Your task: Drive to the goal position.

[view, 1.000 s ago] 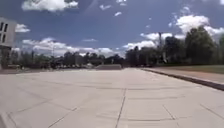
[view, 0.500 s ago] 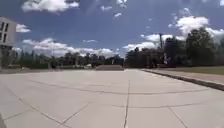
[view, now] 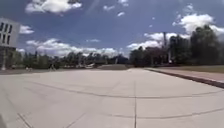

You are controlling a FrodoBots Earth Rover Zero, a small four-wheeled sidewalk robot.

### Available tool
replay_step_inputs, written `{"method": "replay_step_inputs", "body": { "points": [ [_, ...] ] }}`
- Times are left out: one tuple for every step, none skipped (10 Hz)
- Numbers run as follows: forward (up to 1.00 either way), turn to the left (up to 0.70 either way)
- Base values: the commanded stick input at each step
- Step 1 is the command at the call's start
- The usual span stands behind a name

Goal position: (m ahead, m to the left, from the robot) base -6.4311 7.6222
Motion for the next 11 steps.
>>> {"method": "replay_step_inputs", "body": {
  "points": [
    [0.70, 0.00],
    [0.70, 0.00],
    [0.70, 0.00],
    [0.70, 0.00],
    [0.70, 0.00],
    [0.70, 0.00],
    [0.70, 0.00],
    [0.70, 0.00],
    [0.70, 0.00],
    [0.70, 0.00],
    [0.70, 0.00]
  ]
}}
